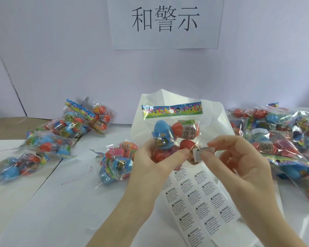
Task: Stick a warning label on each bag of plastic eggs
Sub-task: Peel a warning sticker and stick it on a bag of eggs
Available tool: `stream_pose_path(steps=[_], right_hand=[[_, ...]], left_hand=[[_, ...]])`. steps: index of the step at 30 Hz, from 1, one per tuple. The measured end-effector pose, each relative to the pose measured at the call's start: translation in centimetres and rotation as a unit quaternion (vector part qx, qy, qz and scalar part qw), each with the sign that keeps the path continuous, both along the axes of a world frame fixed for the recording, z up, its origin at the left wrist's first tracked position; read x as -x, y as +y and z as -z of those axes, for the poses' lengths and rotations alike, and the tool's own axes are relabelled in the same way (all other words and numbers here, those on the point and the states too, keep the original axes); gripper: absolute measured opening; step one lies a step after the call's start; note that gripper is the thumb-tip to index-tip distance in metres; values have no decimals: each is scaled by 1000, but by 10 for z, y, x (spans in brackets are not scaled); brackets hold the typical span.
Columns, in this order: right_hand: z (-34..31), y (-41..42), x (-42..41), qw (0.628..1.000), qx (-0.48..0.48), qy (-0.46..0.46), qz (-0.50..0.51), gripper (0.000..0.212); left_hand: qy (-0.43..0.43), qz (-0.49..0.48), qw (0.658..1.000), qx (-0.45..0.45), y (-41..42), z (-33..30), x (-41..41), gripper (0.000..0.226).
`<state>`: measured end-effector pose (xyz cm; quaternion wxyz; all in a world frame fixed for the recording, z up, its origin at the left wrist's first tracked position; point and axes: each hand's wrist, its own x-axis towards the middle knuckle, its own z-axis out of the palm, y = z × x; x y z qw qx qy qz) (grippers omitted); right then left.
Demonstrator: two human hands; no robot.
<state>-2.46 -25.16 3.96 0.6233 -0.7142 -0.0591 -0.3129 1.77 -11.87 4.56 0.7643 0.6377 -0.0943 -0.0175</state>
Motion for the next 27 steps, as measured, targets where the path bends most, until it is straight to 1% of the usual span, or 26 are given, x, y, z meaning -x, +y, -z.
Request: stream_pose_path(steps=[3,7,8,10,11,13,15,17,20,22,24,26,27], right_hand=[[1,0,0,1000,14,-4,8,19],[0,0,-1,999,28,-7,18,20],[0,0,-1,999,34,-9,21,22],[0,0,0,999,40,-13,29,32],[1,0,0,999,41,-13,33,33],[0,1,0,998,45,-10,41,32],[0,0,0,997,48,-7,52,32],[-1,0,0,997,49,-1,55,25],[-2,1,1,998,46,15,45,22],[-2,1,1,998,35,34,32,20],[-3,-1,0,998,12,65,7,28],[-4,-1,0,995,-23,99,-22,38],[-6,-1,0,992,-44,111,-38,39]], left_hand=[[0,13,1000,17,-1,1,0,25],[-1,17,999,33,-2,0,1,25],[0,18,999,36,-2,0,0,26],[-3,16,999,40,-3,-1,2,35],[-5,15,999,43,-4,-2,3,38],[-21,5,999,40,-5,-3,6,32],[-42,-9,999,18,-6,-4,7,23],[-57,-16,998,12,-7,-4,8,17],[-73,-14,997,15,-7,-5,8,15],[-78,-7,997,22,-6,-4,9,18],[-72,1,997,39,-5,-4,8,20],[-52,15,996,68,-4,-3,7,12],[-43,22,996,78,-4,-3,7,13]])
